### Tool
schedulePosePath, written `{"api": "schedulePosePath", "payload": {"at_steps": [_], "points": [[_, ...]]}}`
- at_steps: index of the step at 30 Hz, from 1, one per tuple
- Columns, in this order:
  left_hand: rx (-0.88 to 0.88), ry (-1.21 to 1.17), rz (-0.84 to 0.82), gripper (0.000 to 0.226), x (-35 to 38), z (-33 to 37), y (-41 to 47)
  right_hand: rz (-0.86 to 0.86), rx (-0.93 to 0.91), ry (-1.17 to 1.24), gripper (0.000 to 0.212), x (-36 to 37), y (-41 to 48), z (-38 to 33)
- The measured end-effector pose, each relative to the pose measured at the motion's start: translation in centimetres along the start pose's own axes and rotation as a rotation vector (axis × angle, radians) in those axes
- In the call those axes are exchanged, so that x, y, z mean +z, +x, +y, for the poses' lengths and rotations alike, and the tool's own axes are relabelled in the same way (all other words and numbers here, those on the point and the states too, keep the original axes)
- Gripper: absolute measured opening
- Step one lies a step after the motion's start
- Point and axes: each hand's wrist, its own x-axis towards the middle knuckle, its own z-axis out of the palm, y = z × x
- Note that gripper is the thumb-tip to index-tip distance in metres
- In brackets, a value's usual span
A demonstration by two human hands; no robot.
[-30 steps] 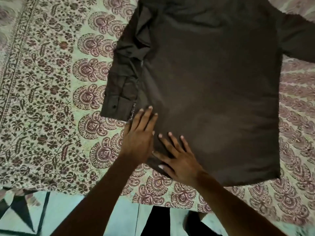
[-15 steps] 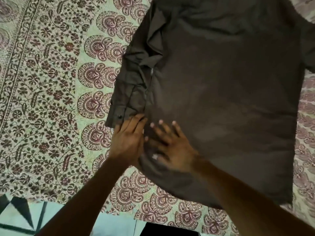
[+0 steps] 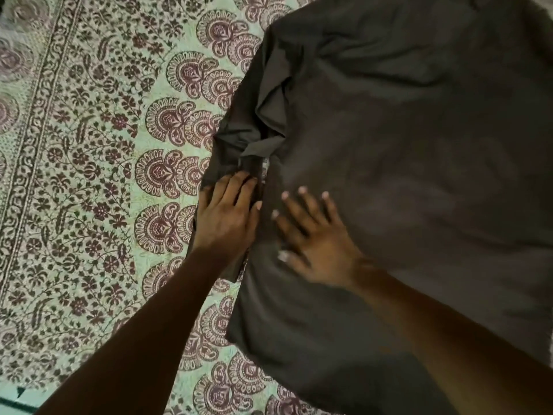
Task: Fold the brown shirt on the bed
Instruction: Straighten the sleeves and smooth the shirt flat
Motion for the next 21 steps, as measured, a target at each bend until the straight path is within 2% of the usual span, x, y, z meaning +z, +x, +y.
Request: {"api": "schedulePosePath", "payload": {"at_steps": [2,4,5,7,9,10,11,12,14,16,18,21], "points": [[-0.017,-0.018,0.044,0.041,-0.3,0.2,1.3,-0.036,-0.319,0.011,0.068,0.3,-0.5,-0.9],[0.038,-0.023,0.069,0.041,-0.3,0.2,2.9,-0.014,-0.410,0.020,0.061,-0.1,-0.1,-0.2],[0.090,-0.011,0.082,0.042,-0.3,0.1,3.8,0.043,-0.340,0.019,0.059,-0.5,0.6,0.6],[0.213,0.038,0.109,0.044,-0.2,0.0,5.4,0.142,-0.009,0.015,0.060,-1.5,2.3,3.2],[0.325,0.108,0.080,0.047,-0.1,0.2,7.2,0.122,0.344,0.009,0.068,-2.3,4.1,5.6],[0.366,0.140,0.043,0.049,-0.1,0.4,8.0,0.083,0.423,-0.010,0.071,-2.4,4.6,6.1],[0.394,0.160,0.009,0.050,0.1,0.6,8.8,0.060,0.410,-0.038,0.073,-2.1,4.7,6.3],[0.409,0.169,-0.019,0.052,0.2,0.8,9.6,0.050,0.313,-0.052,0.071,-1.8,4.5,6.2],[0.374,0.154,-0.069,0.057,0.3,0.9,11.1,0.082,0.019,-0.009,0.057,-1.4,3.7,5.8],[0.311,0.131,-0.098,0.067,-0.1,1.1,12.3,0.165,-0.098,0.074,0.044,-1.8,3.4,6.0],[0.306,0.132,-0.117,0.079,-0.5,1.3,13.8,0.285,0.078,0.114,0.043,-2.7,4.4,7.2],[0.291,0.078,-0.134,0.085,-0.5,1.5,16.5,0.321,0.535,0.099,0.055,-3.9,7.5,10.9]]}}
